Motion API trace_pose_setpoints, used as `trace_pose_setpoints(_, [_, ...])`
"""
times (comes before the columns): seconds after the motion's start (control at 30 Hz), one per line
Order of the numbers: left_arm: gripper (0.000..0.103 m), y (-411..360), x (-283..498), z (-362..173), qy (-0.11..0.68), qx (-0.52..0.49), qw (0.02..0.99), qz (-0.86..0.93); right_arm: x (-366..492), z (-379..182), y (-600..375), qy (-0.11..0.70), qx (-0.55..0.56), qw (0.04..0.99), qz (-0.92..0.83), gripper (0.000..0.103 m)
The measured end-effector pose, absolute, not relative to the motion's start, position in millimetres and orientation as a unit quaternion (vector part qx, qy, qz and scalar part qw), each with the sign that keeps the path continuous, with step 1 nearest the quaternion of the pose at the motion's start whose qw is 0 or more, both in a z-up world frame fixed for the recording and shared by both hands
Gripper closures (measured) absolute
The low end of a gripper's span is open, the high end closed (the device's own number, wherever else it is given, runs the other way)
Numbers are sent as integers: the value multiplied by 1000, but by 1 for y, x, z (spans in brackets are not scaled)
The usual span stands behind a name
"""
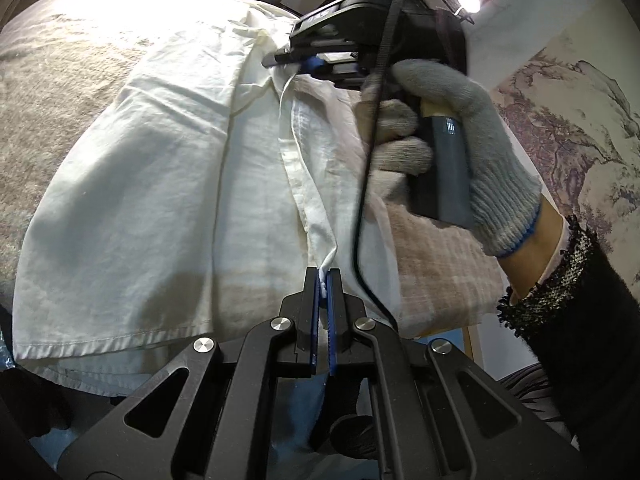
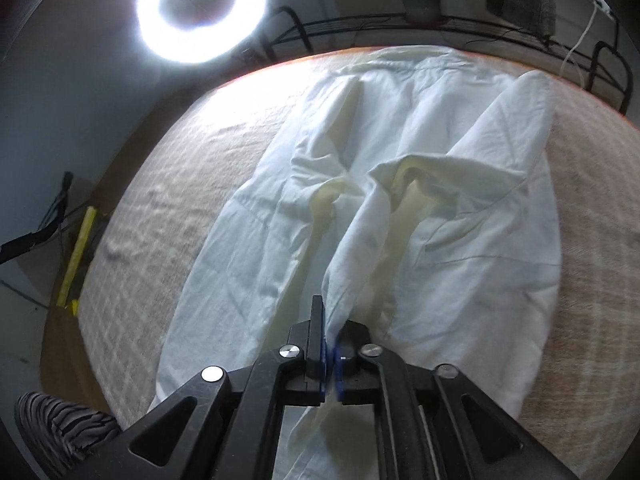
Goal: Fold small clothes
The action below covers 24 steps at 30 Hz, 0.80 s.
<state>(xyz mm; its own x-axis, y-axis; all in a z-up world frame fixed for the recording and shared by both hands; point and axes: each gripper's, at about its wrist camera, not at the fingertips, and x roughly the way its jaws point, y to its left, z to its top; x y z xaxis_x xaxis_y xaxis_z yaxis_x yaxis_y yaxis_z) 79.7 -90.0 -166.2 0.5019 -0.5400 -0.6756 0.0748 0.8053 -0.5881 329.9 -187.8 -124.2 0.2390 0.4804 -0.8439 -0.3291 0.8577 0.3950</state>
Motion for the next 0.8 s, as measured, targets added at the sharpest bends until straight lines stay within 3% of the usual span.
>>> trace_pose_setpoints(0.07, [102,-84,78,-167,463,-251,830,-183,328,-121,-191,562,87,774,278,74])
trace_pose_setpoints(0.13, [102,-80,74,-165,460,-251,832,-183,323,-108,-201,555,115,770,294,69])
trace_pose_setpoints(0.4, [102,-66,64,-166,472,-251,823,-192,270,-45,-290,513,133,815,234,67])
trace_pose_setpoints(0.47, [101,-60,62,-166,472,-259,820,-193,249,-47,-301,523,125,813,223,64])
trace_pose_setpoints(0.57, [86,-53,63,-161,468,-268,821,-188,215,-66,-309,552,129,796,212,55])
trace_pose_setpoints(0.8, [84,-49,81,-147,463,-252,831,-177,177,-110,-306,606,108,760,209,60])
